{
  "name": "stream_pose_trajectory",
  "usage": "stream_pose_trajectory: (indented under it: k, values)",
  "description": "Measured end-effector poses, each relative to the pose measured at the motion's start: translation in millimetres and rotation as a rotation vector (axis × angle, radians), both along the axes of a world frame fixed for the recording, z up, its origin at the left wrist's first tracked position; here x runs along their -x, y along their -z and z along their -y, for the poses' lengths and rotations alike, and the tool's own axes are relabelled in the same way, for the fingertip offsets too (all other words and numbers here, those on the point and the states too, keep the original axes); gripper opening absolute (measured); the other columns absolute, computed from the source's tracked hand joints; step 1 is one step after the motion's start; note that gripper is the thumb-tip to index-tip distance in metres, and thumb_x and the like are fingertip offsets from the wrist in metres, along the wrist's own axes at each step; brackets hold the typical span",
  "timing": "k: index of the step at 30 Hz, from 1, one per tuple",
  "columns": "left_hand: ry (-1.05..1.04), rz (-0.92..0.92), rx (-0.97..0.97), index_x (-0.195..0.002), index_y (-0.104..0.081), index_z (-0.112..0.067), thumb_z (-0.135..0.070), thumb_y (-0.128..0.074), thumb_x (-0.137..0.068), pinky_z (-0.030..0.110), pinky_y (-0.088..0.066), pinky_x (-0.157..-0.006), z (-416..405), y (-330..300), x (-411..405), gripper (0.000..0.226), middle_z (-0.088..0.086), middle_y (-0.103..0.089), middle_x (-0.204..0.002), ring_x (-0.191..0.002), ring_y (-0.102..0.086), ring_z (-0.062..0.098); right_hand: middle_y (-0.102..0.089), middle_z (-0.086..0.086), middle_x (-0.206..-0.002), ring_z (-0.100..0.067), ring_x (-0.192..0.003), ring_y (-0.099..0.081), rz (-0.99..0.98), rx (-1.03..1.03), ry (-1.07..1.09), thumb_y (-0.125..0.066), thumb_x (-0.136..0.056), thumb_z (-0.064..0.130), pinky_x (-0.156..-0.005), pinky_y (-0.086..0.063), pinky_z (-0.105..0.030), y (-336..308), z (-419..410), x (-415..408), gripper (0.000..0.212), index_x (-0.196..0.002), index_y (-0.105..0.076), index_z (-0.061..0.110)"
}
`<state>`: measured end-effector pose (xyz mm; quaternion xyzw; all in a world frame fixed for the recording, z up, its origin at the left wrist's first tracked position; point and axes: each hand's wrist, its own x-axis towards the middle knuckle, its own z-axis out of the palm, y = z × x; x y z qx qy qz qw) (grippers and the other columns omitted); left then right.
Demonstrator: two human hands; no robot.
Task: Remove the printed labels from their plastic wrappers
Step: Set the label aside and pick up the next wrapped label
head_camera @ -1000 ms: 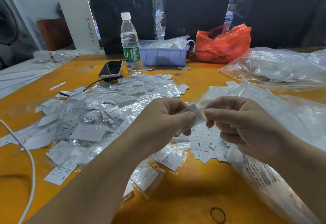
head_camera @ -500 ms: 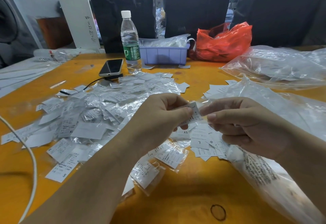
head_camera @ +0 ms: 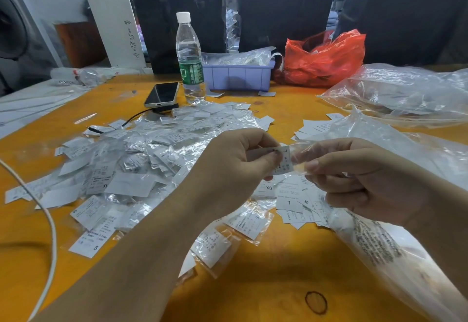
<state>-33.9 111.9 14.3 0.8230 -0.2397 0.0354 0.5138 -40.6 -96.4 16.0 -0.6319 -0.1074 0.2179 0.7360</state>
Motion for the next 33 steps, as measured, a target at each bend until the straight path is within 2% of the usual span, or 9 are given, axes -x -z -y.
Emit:
stream_pose_trajectory:
  k: [6,12,17,20,23,28,30,32,33]
  values:
    - [-0.011,0.047,0.008,-0.087,-0.073,-0.021,-0.016,-0.066,-0.091,0.011,-0.047,-0.056,2,1,2,0.010,-0.011,-0.070,-0.076,-0.068,-0.067,0.002,-0.050,-0.002,-0.056,-0.002,-0.034,-0.024,0.014,0.029,-0.003,-0.064,-0.073,0.006,-0.034,-0.020,-0.011,1,-1,-1,0.019,-0.090,-0.074,0.010]
    - [-0.044,0.074,0.018,-0.088,-0.072,-0.020,-0.018,-0.065,-0.092,0.016,-0.051,-0.057,6,3,2,0.009,-0.010,-0.071,-0.078,-0.072,-0.066,0.003,-0.056,-0.009,-0.064,-0.004,-0.036,-0.026,0.066,0.060,-0.006,-0.069,-0.072,0.011,-0.034,-0.021,-0.012,4,-5,2,0.005,-0.077,-0.072,0.012]
    - [-0.014,0.041,0.002,-0.087,-0.070,-0.021,-0.021,-0.066,-0.092,0.014,-0.046,-0.055,7,4,2,0.007,-0.008,-0.069,-0.076,-0.063,-0.059,0.001,-0.057,-0.009,-0.066,-0.005,-0.038,-0.024,0.104,0.078,0.021,-0.068,-0.075,0.014,-0.035,-0.020,-0.013,7,-7,3,0.005,-0.075,-0.071,0.010]
    - [0.047,-0.054,0.014,-0.091,-0.070,-0.020,-0.022,-0.066,-0.092,0.017,-0.048,-0.054,5,3,2,0.004,-0.007,-0.070,-0.075,-0.062,-0.061,0.001,-0.056,-0.010,-0.068,-0.006,-0.039,-0.023,0.115,0.074,0.023,-0.069,-0.077,0.017,-0.035,-0.021,-0.013,8,-6,3,0.014,-0.084,-0.069,0.005]
    - [0.087,-0.165,0.064,-0.097,-0.068,-0.019,-0.021,-0.069,-0.090,0.013,-0.045,-0.054,4,2,1,0.007,-0.005,-0.072,-0.076,-0.061,-0.062,0.001,-0.053,-0.008,-0.065,-0.006,-0.039,-0.023,0.136,0.064,0.045,-0.076,-0.075,0.019,-0.035,-0.018,-0.014,8,-5,2,0.035,-0.097,-0.064,-0.005]
    - [0.115,-0.237,0.078,-0.100,-0.065,-0.020,-0.032,-0.072,-0.083,0.010,-0.043,-0.050,6,2,2,0.022,-0.007,-0.071,-0.071,-0.058,-0.061,-0.001,-0.051,0.005,-0.052,-0.003,-0.037,-0.025,0.171,0.095,0.023,-0.072,-0.073,0.022,-0.036,-0.016,-0.016,7,-7,4,0.039,-0.100,-0.064,-0.005]
    - [0.109,-0.245,0.089,-0.100,-0.065,-0.019,-0.033,-0.070,-0.084,0.012,-0.042,-0.047,6,1,1,0.022,-0.007,-0.068,-0.067,-0.054,-0.058,0.000,-0.051,0.002,-0.055,-0.004,-0.037,-0.025,0.171,0.096,0.063,-0.069,-0.071,0.023,-0.036,-0.016,-0.016,6,-9,5,0.031,-0.093,-0.070,0.001]
    - [0.077,-0.245,0.091,-0.097,-0.066,-0.018,-0.031,-0.067,-0.089,0.018,-0.044,-0.048,2,0,-2,0.015,0.002,-0.069,-0.073,-0.056,-0.058,0.004,-0.049,0.004,-0.049,-0.004,-0.036,-0.024,0.179,0.095,0.119,-0.066,-0.073,0.019,-0.036,-0.015,-0.017,4,-10,6,0.011,-0.072,-0.073,0.011]
    - [0.061,-0.245,0.089,-0.095,-0.067,-0.018,-0.028,-0.066,-0.090,0.021,-0.045,-0.048,-1,-1,-3,0.012,0.004,-0.069,-0.075,-0.058,-0.058,0.006,-0.048,0.007,-0.045,-0.004,-0.035,-0.023,0.177,0.087,0.150,-0.064,-0.074,0.018,-0.036,-0.014,-0.018,4,-10,6,0.013,-0.064,-0.072,0.014]
